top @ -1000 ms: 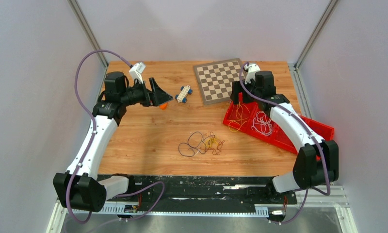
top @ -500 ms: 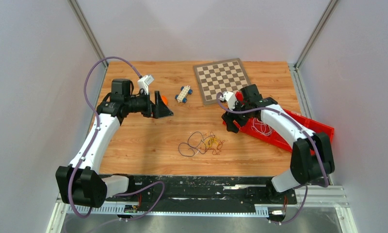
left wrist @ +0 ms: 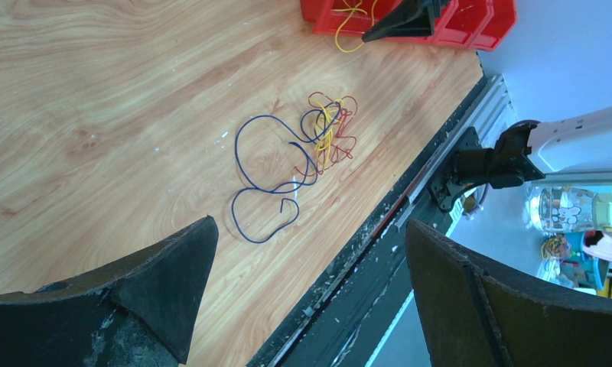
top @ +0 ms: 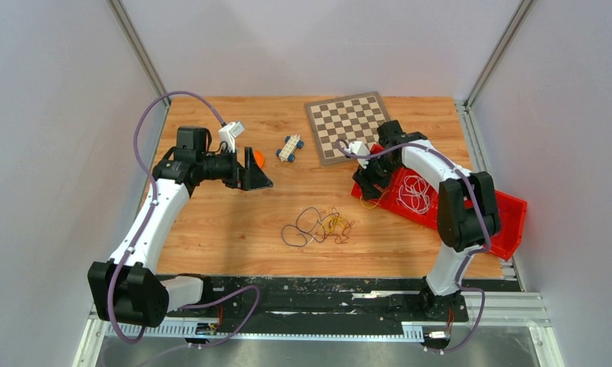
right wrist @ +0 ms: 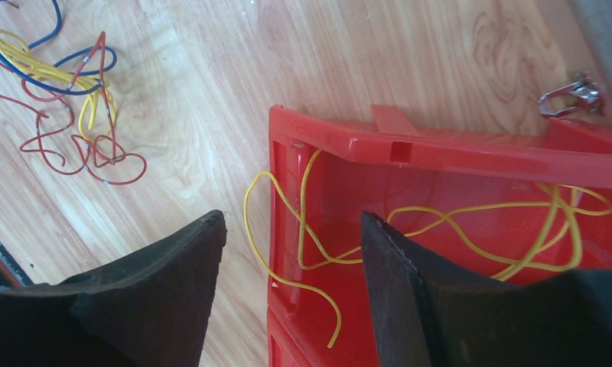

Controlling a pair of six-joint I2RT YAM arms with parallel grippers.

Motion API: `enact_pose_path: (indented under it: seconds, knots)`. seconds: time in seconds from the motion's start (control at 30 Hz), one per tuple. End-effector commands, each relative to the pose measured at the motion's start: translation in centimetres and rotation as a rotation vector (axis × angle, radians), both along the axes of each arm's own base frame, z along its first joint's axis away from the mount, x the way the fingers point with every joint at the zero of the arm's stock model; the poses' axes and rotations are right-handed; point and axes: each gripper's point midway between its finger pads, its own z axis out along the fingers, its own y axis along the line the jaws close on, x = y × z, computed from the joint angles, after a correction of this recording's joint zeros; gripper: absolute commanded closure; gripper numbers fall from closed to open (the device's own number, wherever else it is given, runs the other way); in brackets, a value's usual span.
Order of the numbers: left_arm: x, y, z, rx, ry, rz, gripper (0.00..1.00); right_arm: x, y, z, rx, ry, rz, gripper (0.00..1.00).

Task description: Untangle the cables

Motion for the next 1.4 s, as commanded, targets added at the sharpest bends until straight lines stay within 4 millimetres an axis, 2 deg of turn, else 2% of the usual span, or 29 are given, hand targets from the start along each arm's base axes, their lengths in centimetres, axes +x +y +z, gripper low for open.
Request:
enact_pose_path:
  seconds: [0.0, 0.13, 0.23, 0.33, 0.5, 0.53, 0.8, 0.93, 1.07, 1.17, 1.2, 1.3, 1.37]
  knots:
    - [0.1, -0.1, 1.0, -0.012, -0.046, -0.023, 0.00, 0.0, 0.1, 0.6, 0.051, 0.029, 0.041, 0.43]
    - [0.3, -0.1, 1.1, -0.016, -0.053, -0.022, 0.00, 0.3, -0.2, 0.4, 0.057, 0.048, 0.036, 0.57]
    - [0.4, -0.2, 1.1, -0.020, -0.050, -0.022, 0.00, 0.5, -0.2, 0.7, 0.068, 0.050, 0.034, 0.72]
    - [0.5, -0.2, 1.1, -0.023, -0.046, -0.023, 0.00, 0.5, -0.2, 1.4, 0.078, 0.041, 0.034, 0.78]
    - [0.5, -0.2, 1.0, -0.025, -0.044, -0.024, 0.00, 0.7, -0.6, 1.7, 0.060, 0.023, 0.030, 0.99]
    - [0.5, -0.3, 1.0, -0.025, -0.044, -0.024, 0.00, 0.7, -0.7, 1.7, 0.057, 0.020, 0.028, 1.00]
    - [0.5, -0.2, 0.8, -0.022, -0.043, -0.022, 0.00, 1.7, -1.5, 3.6, 0.073, -0.045, -0.008, 1.00]
    - [0.6, -0.2, 0.7, -0.022, -0.040, -0.018, 0.00, 5.0, -3.0, 5.4, 0.079, -0.157, -0.140, 1.00]
    - [0.8, -0.3, 0.7, -0.025, -0.042, -0.016, 0.00, 7.7, -4.7, 5.8, 0.006, -0.263, -0.248, 1.00]
    - [1.0, -0.2, 0.6, -0.024, -0.037, -0.014, 0.00, 6.6, -4.2, 5.7, 0.020, -0.223, -0.226, 0.66]
    - [1.0, -0.3, 0.6, -0.024, -0.037, -0.016, 0.00, 5.9, -3.9, 5.9, 0.035, -0.208, -0.205, 0.58]
    - [1.0, -0.3, 0.6, -0.025, -0.036, -0.018, 0.00, 3.4, -3.0, 6.7, 0.092, -0.201, -0.124, 0.47]
    - [0.9, -0.3, 0.5, -0.028, -0.034, -0.018, 0.00, 1.4, -2.2, 6.9, 0.124, -0.210, -0.060, 0.46]
